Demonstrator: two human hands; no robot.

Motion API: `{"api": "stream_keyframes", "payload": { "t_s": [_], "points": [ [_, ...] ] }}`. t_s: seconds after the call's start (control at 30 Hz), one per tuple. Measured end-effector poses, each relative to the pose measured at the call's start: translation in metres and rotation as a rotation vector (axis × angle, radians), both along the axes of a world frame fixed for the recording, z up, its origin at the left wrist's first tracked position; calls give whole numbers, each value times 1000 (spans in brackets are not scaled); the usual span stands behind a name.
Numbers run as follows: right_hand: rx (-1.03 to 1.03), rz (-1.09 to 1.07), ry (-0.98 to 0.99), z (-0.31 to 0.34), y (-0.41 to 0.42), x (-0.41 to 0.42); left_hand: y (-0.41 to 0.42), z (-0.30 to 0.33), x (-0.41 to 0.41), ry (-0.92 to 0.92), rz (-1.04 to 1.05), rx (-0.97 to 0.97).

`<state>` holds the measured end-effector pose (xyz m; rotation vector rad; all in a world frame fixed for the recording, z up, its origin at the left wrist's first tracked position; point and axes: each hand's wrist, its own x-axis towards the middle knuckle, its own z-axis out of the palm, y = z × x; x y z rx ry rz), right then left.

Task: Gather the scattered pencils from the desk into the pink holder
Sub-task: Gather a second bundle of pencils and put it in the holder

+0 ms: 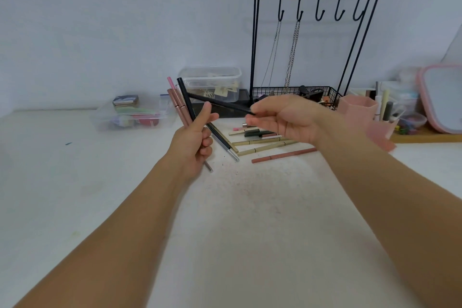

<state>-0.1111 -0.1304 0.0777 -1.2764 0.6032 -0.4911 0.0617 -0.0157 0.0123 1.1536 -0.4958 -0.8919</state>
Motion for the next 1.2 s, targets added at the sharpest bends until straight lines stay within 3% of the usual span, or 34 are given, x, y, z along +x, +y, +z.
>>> {"api": "stream_keyframes", "payload": {
  "t_s": [0.17,0.23,0.37,0.47,0.57,0.77,1.0,1.1,1.2],
  "points": [
    [-137,111,6,-25,33,30,-1,2,6,-31,-34,-28],
    [-374,108,94,-38,45,42,0,3,13,-33,55,-15],
    [-1055,191,269,-66,64,58,3,5,28,-83,244,17],
    [-1323,361,338,-80,77,60,8,5,39,-102,325,38],
    [-1458,404,490,-80,82,58,11,6,45,-91,354,31],
    [-1401,140,685,-62,68,58,10,-4,43,-140,303,107],
    [-1282,33,831,-49,58,54,6,0,26,-175,224,190],
    [-1132,-5,736,-44,56,50,5,0,19,-185,184,199],
    [-849,-77,556,-34,43,41,5,2,16,-173,146,186]
  ]
}}
